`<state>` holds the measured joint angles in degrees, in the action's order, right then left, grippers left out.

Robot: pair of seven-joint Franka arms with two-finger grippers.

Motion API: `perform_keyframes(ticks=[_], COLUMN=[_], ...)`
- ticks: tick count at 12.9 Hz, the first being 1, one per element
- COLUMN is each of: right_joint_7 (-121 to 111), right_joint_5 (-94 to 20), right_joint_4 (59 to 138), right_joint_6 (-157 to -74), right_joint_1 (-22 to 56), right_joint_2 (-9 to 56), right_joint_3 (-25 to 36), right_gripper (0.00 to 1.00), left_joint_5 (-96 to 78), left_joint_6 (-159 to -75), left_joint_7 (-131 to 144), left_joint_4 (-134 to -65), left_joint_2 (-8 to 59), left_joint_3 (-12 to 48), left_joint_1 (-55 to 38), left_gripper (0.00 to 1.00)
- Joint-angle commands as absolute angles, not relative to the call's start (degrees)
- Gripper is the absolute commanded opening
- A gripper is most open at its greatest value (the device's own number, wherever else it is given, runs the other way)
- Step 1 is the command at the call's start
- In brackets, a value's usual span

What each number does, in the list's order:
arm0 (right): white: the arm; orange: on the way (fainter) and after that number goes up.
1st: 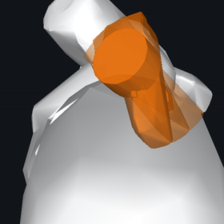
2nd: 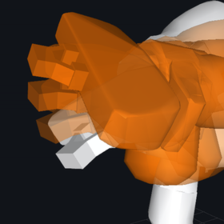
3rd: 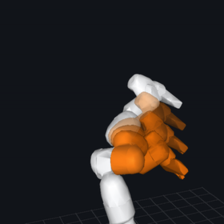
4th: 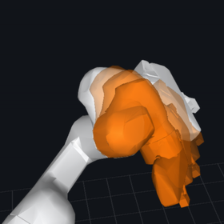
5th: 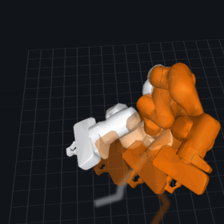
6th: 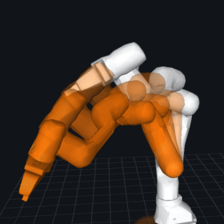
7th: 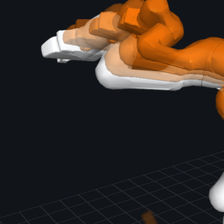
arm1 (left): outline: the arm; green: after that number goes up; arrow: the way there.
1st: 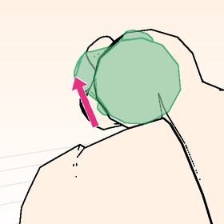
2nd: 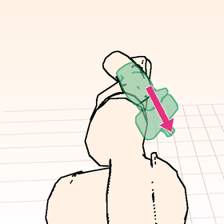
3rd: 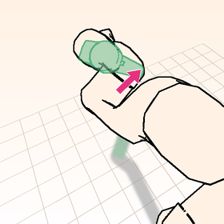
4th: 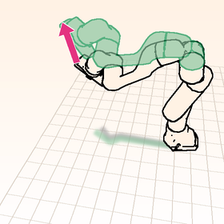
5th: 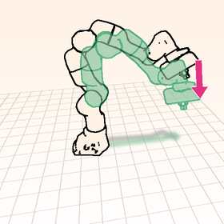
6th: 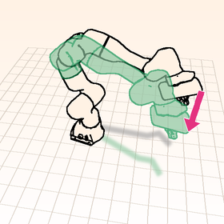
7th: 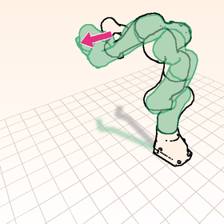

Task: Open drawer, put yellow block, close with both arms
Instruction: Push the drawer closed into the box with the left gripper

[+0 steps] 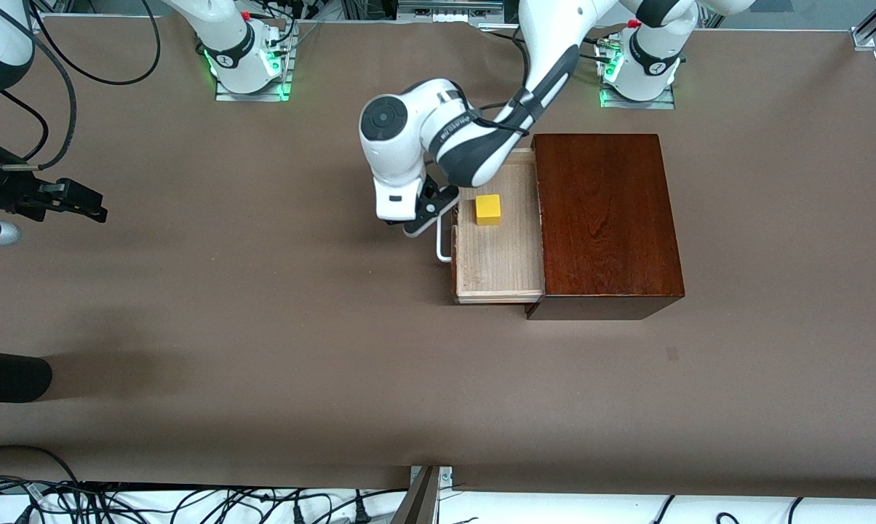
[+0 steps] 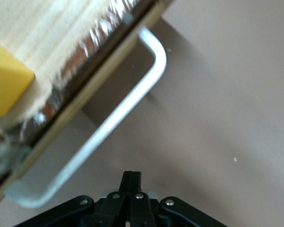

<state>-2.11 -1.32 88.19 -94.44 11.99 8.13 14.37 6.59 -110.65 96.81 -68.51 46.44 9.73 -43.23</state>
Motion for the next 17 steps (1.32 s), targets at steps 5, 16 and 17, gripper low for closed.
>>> perform_keyframes(ticks=[5,16,17], right_joint_7=[-1.85,-1.23,-1.23], right_joint_5=[-1.32,-1.41,-1.49], right_joint_4=[87.71,87.71,87.71], right_joint_6=[-94.13,-94.04,-94.13], right_joint_1=[11.51,11.69,11.69], right_joint_2=[7.82,7.82,7.82], right_joint_3=[14.06,13.97,14.06], right_gripper=[1.0,1.0,1.0], left_joint_5=[6.68,7.03,7.03], left_joint_6=[-106.79,-101.43,-101.34], left_joint_7=[95.8,84.49,83.33], left_joint_4=[-66.88,-66.97,-67.06], left_joint_2=[46.67,45.27,45.26], left_joint_3=[10.02,10.11,10.11], left_joint_1=[-41.13,-36.13,-35.34], left_gripper=[0.0,0.0,0.0])
